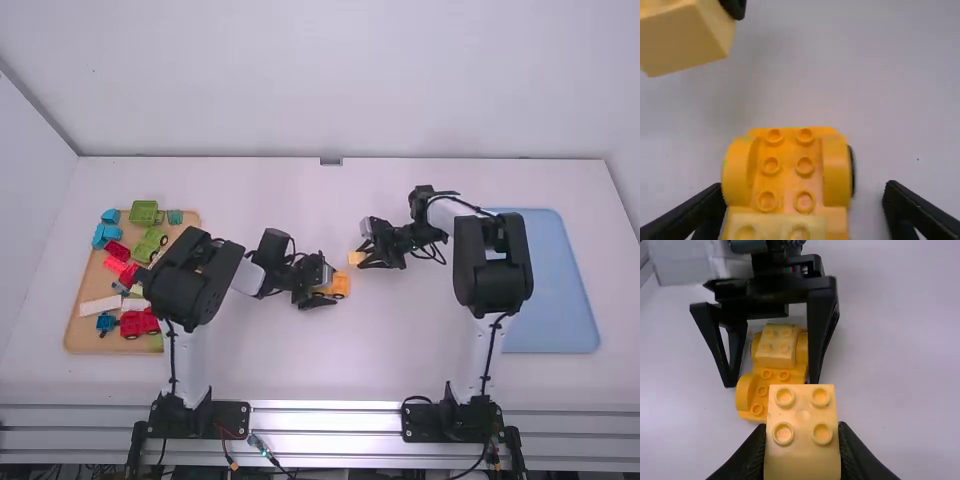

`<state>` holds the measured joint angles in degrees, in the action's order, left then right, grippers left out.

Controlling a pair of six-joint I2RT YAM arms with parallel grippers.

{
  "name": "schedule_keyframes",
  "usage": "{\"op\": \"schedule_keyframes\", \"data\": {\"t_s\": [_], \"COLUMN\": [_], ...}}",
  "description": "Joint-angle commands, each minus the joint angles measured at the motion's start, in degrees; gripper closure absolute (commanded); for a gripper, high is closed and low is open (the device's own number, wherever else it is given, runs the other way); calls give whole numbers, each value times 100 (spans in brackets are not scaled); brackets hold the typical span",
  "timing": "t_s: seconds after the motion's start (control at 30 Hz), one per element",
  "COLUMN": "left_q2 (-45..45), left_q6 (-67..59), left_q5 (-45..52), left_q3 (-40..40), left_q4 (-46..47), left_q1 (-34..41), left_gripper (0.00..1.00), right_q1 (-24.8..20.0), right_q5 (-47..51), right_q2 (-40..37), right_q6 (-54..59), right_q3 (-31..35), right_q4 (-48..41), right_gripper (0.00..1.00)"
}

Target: Assemble lego blocks to make yellow taxi

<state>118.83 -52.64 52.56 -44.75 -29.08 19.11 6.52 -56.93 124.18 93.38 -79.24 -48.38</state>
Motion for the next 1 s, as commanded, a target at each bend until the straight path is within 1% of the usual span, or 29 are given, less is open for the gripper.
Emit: {"op": "schedule_keyframes", "data": {"t_s": [0.0,0.2,0.27,0.33,0.43,0.5,0.57,0.6,0.63,0.67,0.73,0.87,0.9,0.93,0.97], "left_q2": [76,76,76,76,76,76,76,76,76,76,76,76,76,76,76], "left_q6": [-74,42,74,72,74,72,72,72,72,74,72,72,72,72,72], "left_q5": [-103,-105,-98,-103,-101,-103,-103,-101,-103,-105,-103,-103,-105,-105,-103], "left_q3": [-101,-96,-105,-98,-98,-98,-98,-98,-101,-103,-105,-105,-105,-105,-105], "left_q4": [13,4,11,7,9,7,7,7,7,7,7,4,2,2,-11], "left_q1": [24,-59,-79,-70,-55,-55,-42,-42,-44,-44,-48,-66,-83,-83,-61], "left_gripper": [25,26,29,32,31,31,31,31,31,30,30,30,30,30,30], "right_q1": [-48,-168,-168,-151,-37,11,101,109,188,227,262,328,315,315,293], "right_q5": [-201,-332,-319,-321,-227,-98,195,227,496,643,754,761,800,800,839], "right_q2": [87,87,85,57,-68,-162,-280,-291,-417,-511,-627,-1167,-1401,-1401,-1600], "right_q6": [33,33,35,33,20,-210,-745,-791,-1237,-1451,-1633,-1930,-2048,-2048,-2194], "right_q3": [-105,-105,-105,-105,-105,-105,-92,-90,-31,31,127,730,994,994,1250], "right_q4": [-59,-181,-173,-142,-140,-50,249,280,549,702,850,1458,1703,1703,1987], "right_gripper": [85,86,86,87,89,89,90,89,91,91,91,92,92,92,93]}}
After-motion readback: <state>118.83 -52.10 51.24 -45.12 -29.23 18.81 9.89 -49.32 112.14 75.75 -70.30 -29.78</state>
